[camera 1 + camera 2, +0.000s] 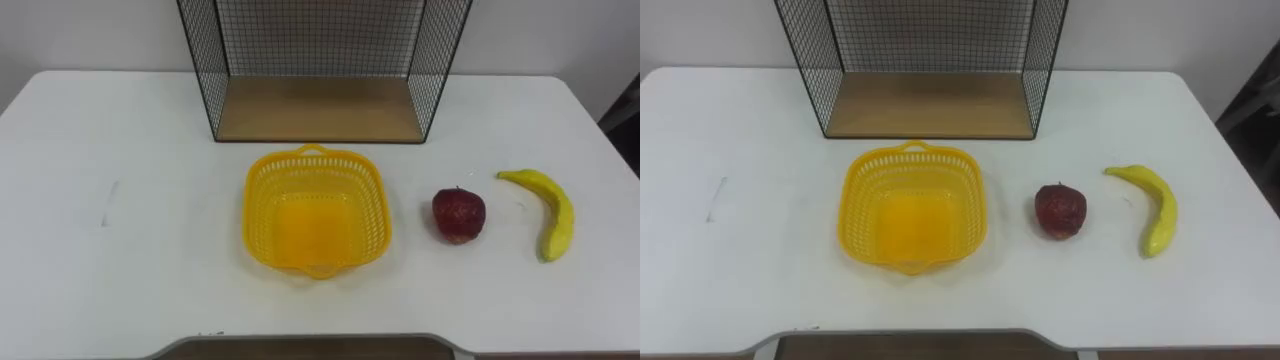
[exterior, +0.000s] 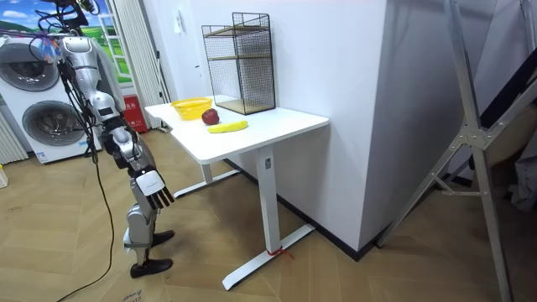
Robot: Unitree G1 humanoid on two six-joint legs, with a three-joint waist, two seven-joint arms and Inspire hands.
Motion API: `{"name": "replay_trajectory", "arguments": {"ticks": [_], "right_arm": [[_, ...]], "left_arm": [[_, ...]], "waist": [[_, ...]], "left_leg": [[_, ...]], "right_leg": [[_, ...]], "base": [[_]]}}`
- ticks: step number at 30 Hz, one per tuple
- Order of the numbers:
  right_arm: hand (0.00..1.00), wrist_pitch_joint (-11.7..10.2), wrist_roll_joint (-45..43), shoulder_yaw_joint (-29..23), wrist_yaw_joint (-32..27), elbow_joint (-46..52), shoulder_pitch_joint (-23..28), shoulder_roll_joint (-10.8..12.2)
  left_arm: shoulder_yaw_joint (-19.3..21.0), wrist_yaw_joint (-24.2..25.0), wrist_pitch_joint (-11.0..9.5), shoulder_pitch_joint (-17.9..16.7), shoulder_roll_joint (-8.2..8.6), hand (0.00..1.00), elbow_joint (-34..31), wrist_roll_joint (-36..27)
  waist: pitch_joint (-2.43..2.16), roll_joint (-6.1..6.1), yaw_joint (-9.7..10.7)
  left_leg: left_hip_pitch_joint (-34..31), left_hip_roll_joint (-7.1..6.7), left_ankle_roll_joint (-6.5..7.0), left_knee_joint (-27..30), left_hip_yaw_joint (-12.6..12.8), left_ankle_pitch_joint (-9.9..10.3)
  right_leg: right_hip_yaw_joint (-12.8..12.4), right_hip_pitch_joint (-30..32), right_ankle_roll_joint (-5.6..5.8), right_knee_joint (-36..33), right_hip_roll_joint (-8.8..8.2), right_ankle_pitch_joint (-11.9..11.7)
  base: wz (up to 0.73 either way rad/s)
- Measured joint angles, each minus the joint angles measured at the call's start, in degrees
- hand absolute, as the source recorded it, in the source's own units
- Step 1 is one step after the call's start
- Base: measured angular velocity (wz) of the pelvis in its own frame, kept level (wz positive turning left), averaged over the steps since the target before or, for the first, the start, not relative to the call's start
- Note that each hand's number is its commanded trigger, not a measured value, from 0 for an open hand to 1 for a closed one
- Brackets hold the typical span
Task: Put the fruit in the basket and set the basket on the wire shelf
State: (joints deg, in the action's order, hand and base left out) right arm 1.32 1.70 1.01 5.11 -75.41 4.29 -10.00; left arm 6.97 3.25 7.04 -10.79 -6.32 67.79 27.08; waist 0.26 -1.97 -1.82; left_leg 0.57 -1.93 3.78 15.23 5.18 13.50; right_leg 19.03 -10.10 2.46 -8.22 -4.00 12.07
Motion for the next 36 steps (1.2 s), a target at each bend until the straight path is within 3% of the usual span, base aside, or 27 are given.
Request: {"name": "replay_trajectory", "arguments": {"ticks": [11,16,19,25,27,30,33,36], "right_arm": [[0.0,0.05,0.98,0.73,-0.6,-0.06,-0.16,0.0],[0.0,0.18,8.02,0.59,-1.98,-0.25,0.43,0.3],[0.0,0.25,16.5,-1.25,-3.62,-0.45,1.29,0.74],[0.0,1.29,37.61,-12.21,-6.37,-1.35,3.68,1.44],[0.0,1.28,47.06,-19.17,-8.57,-1.28,4.14,1.41],[0.0,1.2,58.4,-29.05,-13.07,0.13,4.03,1.07],[0.0,1.04,64.15,-36.41,-19.6,5.23,3.59,0.52],[0.0,-0.33,60.67,-42.47,-27.15,13.6,1.82,-0.34]], "left_arm": [[-0.41,-0.5,0.03,0.03,-0.13,0.0,0.03,-0.63],[-0.21,-1.59,0.08,-0.1,-0.07,0.0,0.1,-0.68],[0.17,-1.91,-0.02,-0.04,-0.04,0.0,-0.03,-0.68],[4.74,-3.73,-0.54,-1.5,0.4,0.0,-1.63,-2.35],[8.1,-5.04,-1.44,-2.58,0.51,0.0,-2.59,-2.97],[10.1,-7.23,-2.35,-3.54,0.41,0.0,-2.59,-5.52],[11.26,-8.16,-2.59,-3.37,0.08,0.0,-3.07,-7.97],[14.34,-9.58,-4.08,-3.86,-0.22,0.0,-4.14,-8.46]], "waist": [[0.02,0.06,-0.3],[0.05,0.21,-0.2],[0.08,0.33,0.12],[0.07,0.72,2.43],[0.07,0.81,4.06],[-0.05,0.63,6.27],[-0.2,0.3,7.38],[-0.32,0.01,8.04]], "left_leg": [[0.13,0.09,-0.02,0.25,-0.18,0.0],[0.27,0.13,-0.03,0.13,0.15,-0.03],[0.39,0.14,-0.01,0.13,0.35,-0.02],[1.09,0.15,0.02,0.02,0.55,0.14],[1.2,0.17,0.02,0.05,0.6,0.13],[1.31,0.16,0.02,0.08,0.79,0.13],[0.92,0.18,0.07,0.07,1.35,0.1],[0.92,0.18,0.2,0.05,2.03,0.03]], "right_leg": [[-0.69,-0.08,-0.01,-0.46,0.04,-0.01],[-1.23,0.01,-0.01,-0.49,0.06,-0.01],[-1.56,0.0,-0.01,-0.5,0.03,-0.01],[-2.05,-0.63,-0.01,-0.52,0.08,-0.01],[-2.19,-0.7,-0.01,-0.49,0.12,-0.01],[-2.57,-0.61,-0.01,-0.51,0.11,0.0],[-3.12,0.23,-0.03,-0.91,0.07,0.0],[-3.61,0.69,-0.04,-1.36,-0.08,0.03]], "base": [[0.0],[-0.04],[-0.03],[-0.02],[0.0],[-0.05],[-0.12],[-0.11]]}}
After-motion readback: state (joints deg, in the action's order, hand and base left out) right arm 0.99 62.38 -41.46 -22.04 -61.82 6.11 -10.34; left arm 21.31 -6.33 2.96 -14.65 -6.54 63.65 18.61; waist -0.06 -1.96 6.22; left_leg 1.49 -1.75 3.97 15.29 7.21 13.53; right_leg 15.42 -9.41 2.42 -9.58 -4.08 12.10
